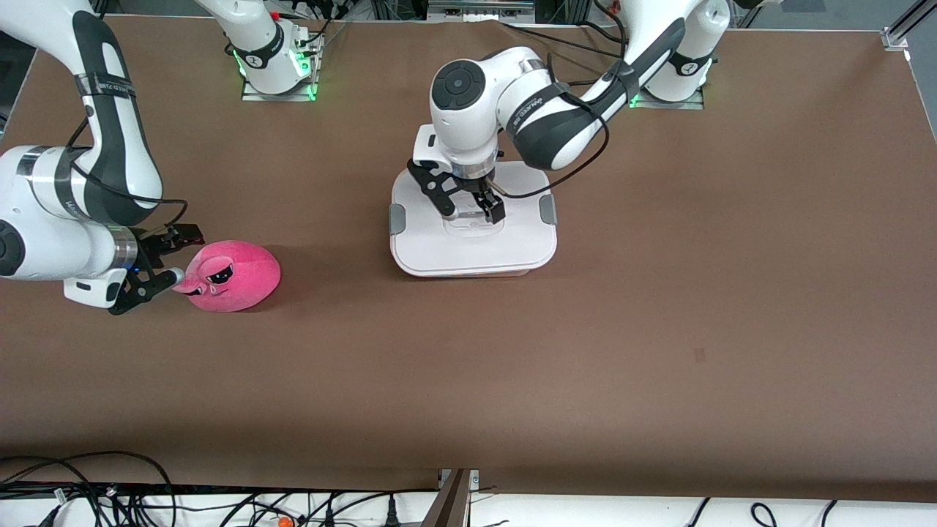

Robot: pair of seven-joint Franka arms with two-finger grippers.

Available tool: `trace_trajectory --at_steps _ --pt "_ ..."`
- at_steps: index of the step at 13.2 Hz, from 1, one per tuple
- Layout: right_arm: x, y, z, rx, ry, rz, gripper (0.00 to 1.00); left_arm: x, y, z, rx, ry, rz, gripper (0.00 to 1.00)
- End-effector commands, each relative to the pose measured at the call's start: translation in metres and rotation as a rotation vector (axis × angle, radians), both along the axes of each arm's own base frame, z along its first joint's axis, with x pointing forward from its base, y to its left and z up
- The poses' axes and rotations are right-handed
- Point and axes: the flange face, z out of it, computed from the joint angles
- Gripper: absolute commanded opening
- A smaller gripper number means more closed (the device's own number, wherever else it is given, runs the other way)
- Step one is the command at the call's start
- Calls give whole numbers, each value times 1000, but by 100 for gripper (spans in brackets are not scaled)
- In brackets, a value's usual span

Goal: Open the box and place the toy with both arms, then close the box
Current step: 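Lift the lid off with the left gripper while the right gripper grasps the toy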

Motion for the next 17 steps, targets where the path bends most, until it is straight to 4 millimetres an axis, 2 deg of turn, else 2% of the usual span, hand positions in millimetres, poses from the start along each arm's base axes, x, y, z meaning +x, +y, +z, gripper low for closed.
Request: trace_trajectory --at_steps 1,3,6,7,8,10,11,12,13,17 --pt "-5 14 -10 0 -36 -39 100 -4 -19 -9 -2 -29 -38 96" --pt "-3 18 -21 1 -75 -35 100 -3 -19 -13 -3 -29 -40 74" --pt "3 32 -29 20 -107 -73 100 -2 -18 -13 -2 -29 -38 73" --pt "5 40 -27 21 -115 -68 100 -1 -18 -13 4 -37 -42 70" --pt "7 42 -28 22 -133 -65 93 -1 -18 -14 12 -48 -50 61" --pt "10 42 -33 22 -141 -62 31 -1 -17 -13 15 -52 -52 30" --pt "11 42 -34 23 -142 -58 10 -1 -17 -10 15 -56 -52 11" --pt "13 45 -37 23 -147 -53 0 -1 -17 -7 15 -61 -51 3" --pt "15 49 -37 23 -170 -43 0 -2 -17 -6 17 -62 -53 0" --pt "18 72 -26 27 -189 7 0 -5 -14 4 36 -60 -58 0"
